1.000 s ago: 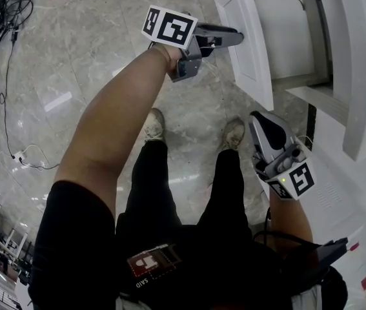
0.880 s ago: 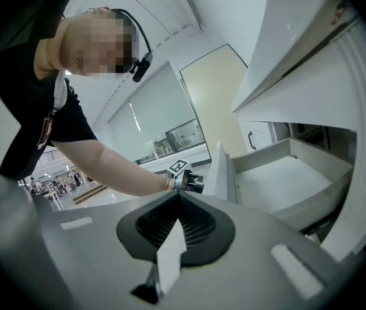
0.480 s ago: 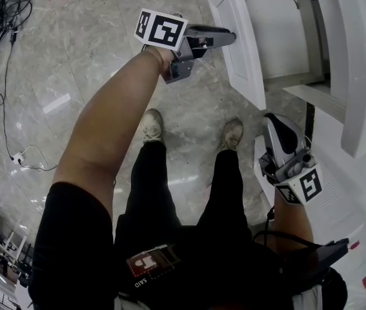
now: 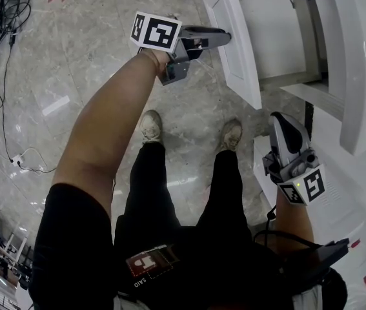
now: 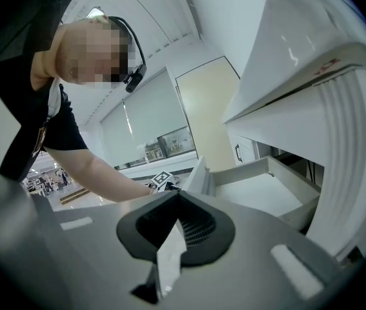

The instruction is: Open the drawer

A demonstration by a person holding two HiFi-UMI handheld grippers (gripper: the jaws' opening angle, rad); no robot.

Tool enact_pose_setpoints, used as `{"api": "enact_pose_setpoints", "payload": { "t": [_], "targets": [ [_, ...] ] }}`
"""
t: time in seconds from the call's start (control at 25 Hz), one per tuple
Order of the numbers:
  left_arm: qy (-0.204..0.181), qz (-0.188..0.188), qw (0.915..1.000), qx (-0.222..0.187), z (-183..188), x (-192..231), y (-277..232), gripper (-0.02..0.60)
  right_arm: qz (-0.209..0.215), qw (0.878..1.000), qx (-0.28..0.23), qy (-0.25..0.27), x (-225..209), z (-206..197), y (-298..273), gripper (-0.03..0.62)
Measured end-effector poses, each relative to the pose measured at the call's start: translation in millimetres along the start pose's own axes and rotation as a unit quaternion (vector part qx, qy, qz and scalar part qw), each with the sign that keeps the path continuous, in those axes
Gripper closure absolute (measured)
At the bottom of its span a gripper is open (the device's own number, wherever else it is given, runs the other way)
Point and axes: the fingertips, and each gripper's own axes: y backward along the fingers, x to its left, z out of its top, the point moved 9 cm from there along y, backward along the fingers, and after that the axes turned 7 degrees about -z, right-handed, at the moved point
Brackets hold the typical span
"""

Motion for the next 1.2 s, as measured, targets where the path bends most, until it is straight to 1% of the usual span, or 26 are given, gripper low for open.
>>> {"api": "enact_pose_setpoints", "payload": {
  "t": [0.28,0.52,0.76,0.8,0.88,0.96,1.12,1.2],
  "targets": [
    [0.002,0.004,1.0,-0.004,-0.2,-3.0,0.7,0.457,-0.001,1.0,0.002,0.001,3.1,2.1,1.7,0.595],
    [0.014,0.004,0.9995,-0.028,-4.6,-2.3,1.9,0.457,0.002,1.0,0.002,-0.002,6.0,1.6,0.4,0.595],
    [0.022,0.0,0.9988,-0.043,-11.1,-3.0,0.0,0.454,0.003,1.0,0.002,0.0,5.3,2.1,2.3,0.594],
    [0.024,-0.002,0.9988,-0.043,-12.9,-3.8,0.0,0.447,0.003,1.0,0.002,0.0,5.8,2.8,2.7,0.595],
    [0.028,-0.003,0.9989,-0.037,-18.9,-6.6,0.4,0.401,0.004,1.0,0.002,-0.001,6.8,5.0,5.1,0.594],
    [0.027,0.011,0.999,-0.034,-26.1,-9.8,3.6,0.375,0.005,1.0,0.0,-0.001,6.4,8.3,9.5,0.595],
    [0.009,0.07,0.996,-0.055,-36.4,-20.0,26.5,0.374,0.001,1.0,0.004,0.03,0.2,15.1,20.2,0.594],
    [0.002,0.088,0.9939,-0.067,-46.1,-30.7,41.1,0.374,0.0,0.999,0.004,0.033,-0.4,21.6,24.9,0.595]
  ]
}}
